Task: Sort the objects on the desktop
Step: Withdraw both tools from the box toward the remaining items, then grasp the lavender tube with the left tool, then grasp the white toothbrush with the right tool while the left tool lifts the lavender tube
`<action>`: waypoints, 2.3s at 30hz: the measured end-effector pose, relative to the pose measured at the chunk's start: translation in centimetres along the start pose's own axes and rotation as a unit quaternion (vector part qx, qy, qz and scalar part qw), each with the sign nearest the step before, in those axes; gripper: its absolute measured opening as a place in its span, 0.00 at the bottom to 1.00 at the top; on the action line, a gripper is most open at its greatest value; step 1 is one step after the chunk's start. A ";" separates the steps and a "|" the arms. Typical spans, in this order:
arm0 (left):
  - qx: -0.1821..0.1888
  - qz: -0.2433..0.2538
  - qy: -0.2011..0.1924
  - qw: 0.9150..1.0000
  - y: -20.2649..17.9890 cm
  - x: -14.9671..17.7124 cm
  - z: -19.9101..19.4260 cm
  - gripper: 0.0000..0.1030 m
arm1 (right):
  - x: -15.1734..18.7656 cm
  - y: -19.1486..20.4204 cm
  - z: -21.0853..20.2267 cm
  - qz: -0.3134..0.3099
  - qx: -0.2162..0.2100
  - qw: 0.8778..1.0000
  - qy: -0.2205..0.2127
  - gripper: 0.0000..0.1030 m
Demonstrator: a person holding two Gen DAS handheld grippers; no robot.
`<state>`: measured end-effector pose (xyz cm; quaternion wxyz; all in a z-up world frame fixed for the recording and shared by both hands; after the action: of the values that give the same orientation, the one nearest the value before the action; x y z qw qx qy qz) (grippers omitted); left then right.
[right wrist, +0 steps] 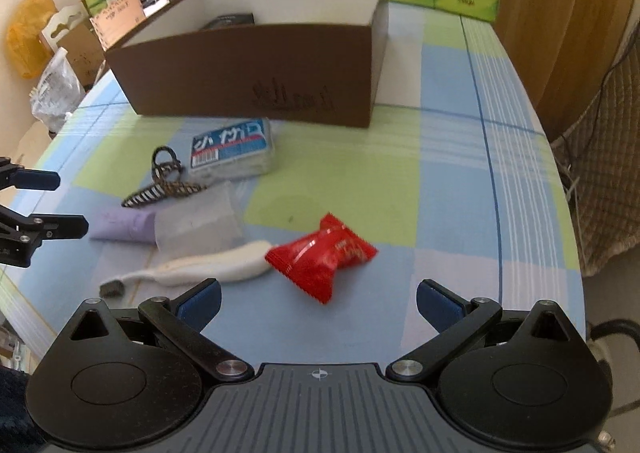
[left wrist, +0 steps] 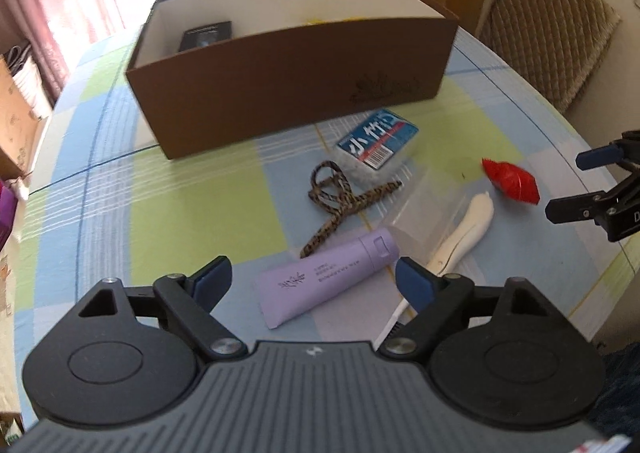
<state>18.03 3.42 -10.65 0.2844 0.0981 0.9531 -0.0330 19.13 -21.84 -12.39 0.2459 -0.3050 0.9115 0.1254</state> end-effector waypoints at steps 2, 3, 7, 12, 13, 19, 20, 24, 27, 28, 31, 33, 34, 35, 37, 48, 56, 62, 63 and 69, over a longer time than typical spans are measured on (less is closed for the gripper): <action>0.005 0.013 0.003 1.000 -0.1 0.1 0.7 0.78 | 0.3 -0.3 0.1 0.008 0.000 1.000 0.004 0.98; 0.008 0.019 0.005 1.000 -0.2 0.2 1.0 0.76 | 0.3 -0.4 0.2 0.010 0.001 1.000 0.006 0.98; 0.024 0.047 0.014 0.998 0.2 0.1 2.6 0.73 | 0.5 -0.8 0.2 0.016 0.009 1.000 0.013 0.98; 0.041 0.090 0.029 0.995 1.0 -0.2 4.6 0.72 | 1.1 -1.6 0.2 0.033 0.018 0.999 0.020 0.98; 0.050 0.096 0.032 0.994 1.1 -0.2 5.0 0.73 | 1.2 -1.7 0.2 0.038 0.020 0.999 0.022 0.98; 0.080 0.105 0.058 0.990 1.6 0.1 6.9 0.59 | 1.7 -2.0 0.4 0.056 0.029 0.998 0.031 0.98; 0.084 0.107 0.056 0.989 1.6 0.2 6.8 0.56 | 1.8 -2.1 0.3 0.059 0.030 0.997 0.031 0.98; 0.105 0.109 0.056 0.987 1.5 0.8 5.9 0.35 | 1.8 -2.3 0.6 0.066 0.034 0.997 0.036 0.98; 0.121 0.111 0.060 0.985 1.3 1.5 5.2 0.32 | 1.8 -2.2 0.9 0.067 0.035 0.996 0.038 0.98; 0.124 0.115 0.062 0.984 1.1 1.8 5.0 0.32 | 1.7 -2.1 1.0 0.067 0.034 0.996 0.039 0.98; 0.123 0.118 0.064 0.983 0.9 2.4 4.4 0.32 | 1.5 -1.9 1.1 0.065 0.033 0.997 0.038 0.98; 0.122 0.106 0.065 0.985 0.9 2.2 4.4 0.32 | 1.4 -1.8 1.2 0.064 0.033 0.997 0.037 0.98; 0.121 0.102 0.064 0.985 0.9 2.1 4.5 0.32 | 1.4 -1.7 1.2 0.064 0.033 0.997 0.037 0.98; 0.119 0.100 0.062 0.986 0.7 1.9 4.7 0.32 | 1.3 -1.7 1.2 0.064 0.033 0.997 0.037 0.98; 0.116 0.099 0.060 0.987 0.4 1.5 5.1 0.31 | 1.3 -1.6 1.2 0.063 0.034 0.997 0.036 0.98; 0.097 0.089 0.052 0.990 -0.4 0.7 5.7 0.27 | 1.7 -1.9 0.7 0.066 0.035 0.997 0.029 0.98; 0.063 0.045 0.061 0.995 2.4 2.9 4.0 0.27 | 0.6 -0.1 0.9 0.013 0.007 1.000 0.006 0.98; 0.010 -0.031 0.063 0.998 6.7 4.1 3.1 0.27 | -0.9 3.1 0.8 -0.087 -0.050 0.994 -0.040 0.98; 0.001 -0.042 0.063 0.997 7.4 4.3 2.9 0.27 | -1.1 3.8 1.0 -0.112 -0.059 0.991 -0.043 0.98; -0.029 -0.094 0.061 0.993 10.3 5.5 2.0 0.27 | -0.9 8.2 3.1 -0.274 -0.115 0.955 -0.006 0.49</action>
<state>16.72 14.20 -15.39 0.2240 0.0013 0.9743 -0.0258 15.87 -13.81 -13.88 0.2398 -0.5686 0.7708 0.1585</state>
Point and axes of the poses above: each gripper's, at about its wrist camera, not at the fingertips, and z roughly the way its jaws point, y to its left, x to its underside, the point moved 4 cm from there along z, roughly the way its jaws point, and after that the axes turned 4 degrees about -z, right-handed, at the moved point
